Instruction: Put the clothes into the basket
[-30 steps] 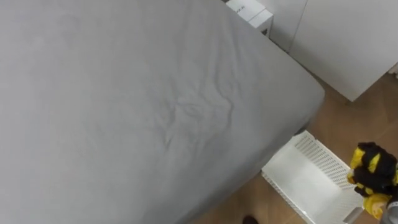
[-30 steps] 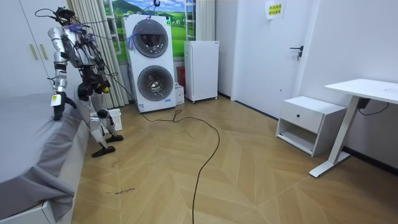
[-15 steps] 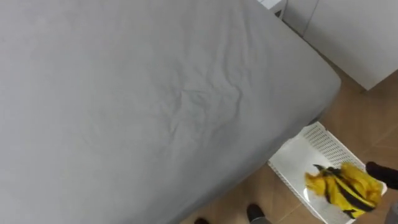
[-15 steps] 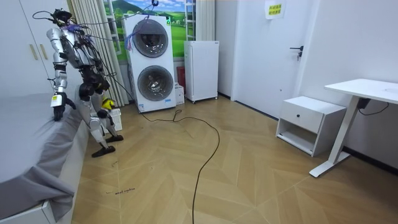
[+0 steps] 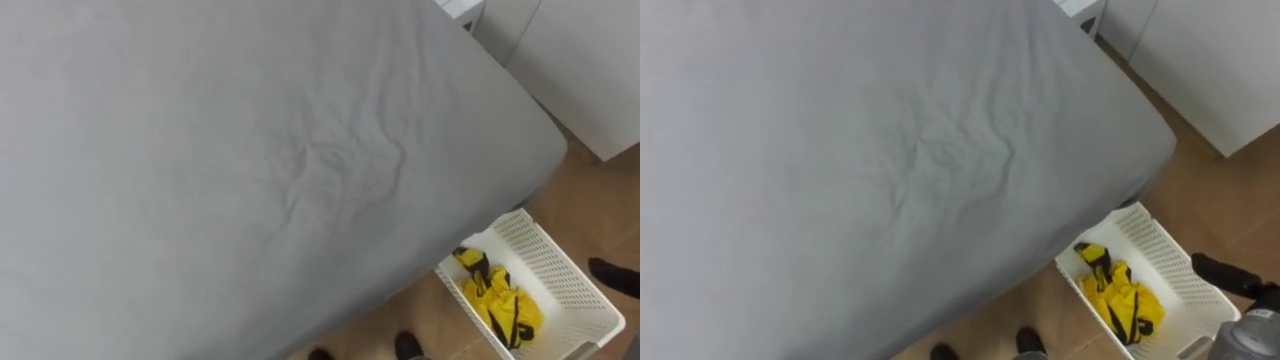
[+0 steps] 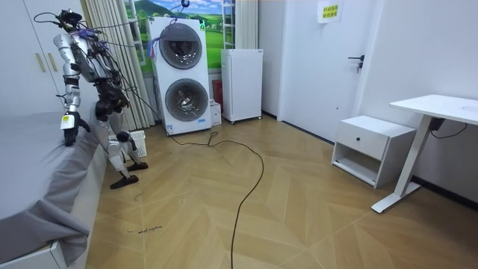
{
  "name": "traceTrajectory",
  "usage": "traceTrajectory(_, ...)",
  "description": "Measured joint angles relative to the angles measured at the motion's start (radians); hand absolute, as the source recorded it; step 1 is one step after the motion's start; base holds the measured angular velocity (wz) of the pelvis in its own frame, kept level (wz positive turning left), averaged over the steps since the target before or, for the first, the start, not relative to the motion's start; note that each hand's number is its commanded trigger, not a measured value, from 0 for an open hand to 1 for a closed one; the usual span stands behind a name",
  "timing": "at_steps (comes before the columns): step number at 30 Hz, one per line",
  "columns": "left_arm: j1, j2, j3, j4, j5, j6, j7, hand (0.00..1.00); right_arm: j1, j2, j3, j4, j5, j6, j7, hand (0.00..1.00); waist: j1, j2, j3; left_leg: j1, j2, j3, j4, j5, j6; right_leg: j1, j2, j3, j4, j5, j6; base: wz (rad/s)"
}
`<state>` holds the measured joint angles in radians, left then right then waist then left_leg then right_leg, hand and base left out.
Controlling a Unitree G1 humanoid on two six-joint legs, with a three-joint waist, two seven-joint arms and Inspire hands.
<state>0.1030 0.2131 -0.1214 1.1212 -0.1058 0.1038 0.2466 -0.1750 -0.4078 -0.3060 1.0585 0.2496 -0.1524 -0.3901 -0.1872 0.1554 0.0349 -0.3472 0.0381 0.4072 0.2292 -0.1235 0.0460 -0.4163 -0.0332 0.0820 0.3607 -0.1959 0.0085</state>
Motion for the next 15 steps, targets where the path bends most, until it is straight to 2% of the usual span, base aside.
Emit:
traceTrajectory(7, 0.025, 0.004, 0.001, -0.001, 0.000, -0.001, -0.003, 0.00, 0.043, 0.000, -0.001, 0.000, 0.014, -0.001, 0.011, 0.00, -0.002, -0.017, -0.0019, 0.067, 0.000, -0.002, -0.018, 0.000, -0.001, 0.089, -0.001, -0.010, -0.050, -0.003, 0.000, 0.04)
traceTrajectory(10, 0.040, 0.019, 0.004, -0.022, 0.014, -0.001, -0.015, 0.00, 0.061, 0.001, 0.002, 0.011, 0.016, -0.001, 0.025, 0.00, 0.002, -0.032, -0.0015, 0.090, 0.001, -0.011, -0.018, 0.000, -0.001, 0.120, -0.002, -0.021, -0.059, -0.003, 0.000, 0.10)
traceTrajectory(13, 0.083, 0.038, 0.011, -0.081, 0.036, -0.001, -0.018, 0.00, 0.083, 0.025, 0.019, 0.024, 0.020, 0.000, 0.049, 0.00, 0.008, -0.054, -0.0032, 0.124, 0.001, -0.015, -0.030, 0.003, -0.006, 0.166, -0.001, -0.036, -0.086, -0.002, -0.002, 0.13)
traceTrajectory(15, 0.085, 0.043, 0.012, -0.087, 0.043, -0.002, -0.018, 0.00, 0.103, 0.052, 0.060, 0.032, 0.020, 0.001, 0.075, 0.00, 0.006, -0.068, -0.0061, 0.151, 0.000, -0.046, -0.034, 0.005, -0.009, 0.221, -0.002, -0.068, -0.114, 0.000, -0.004, 0.35)
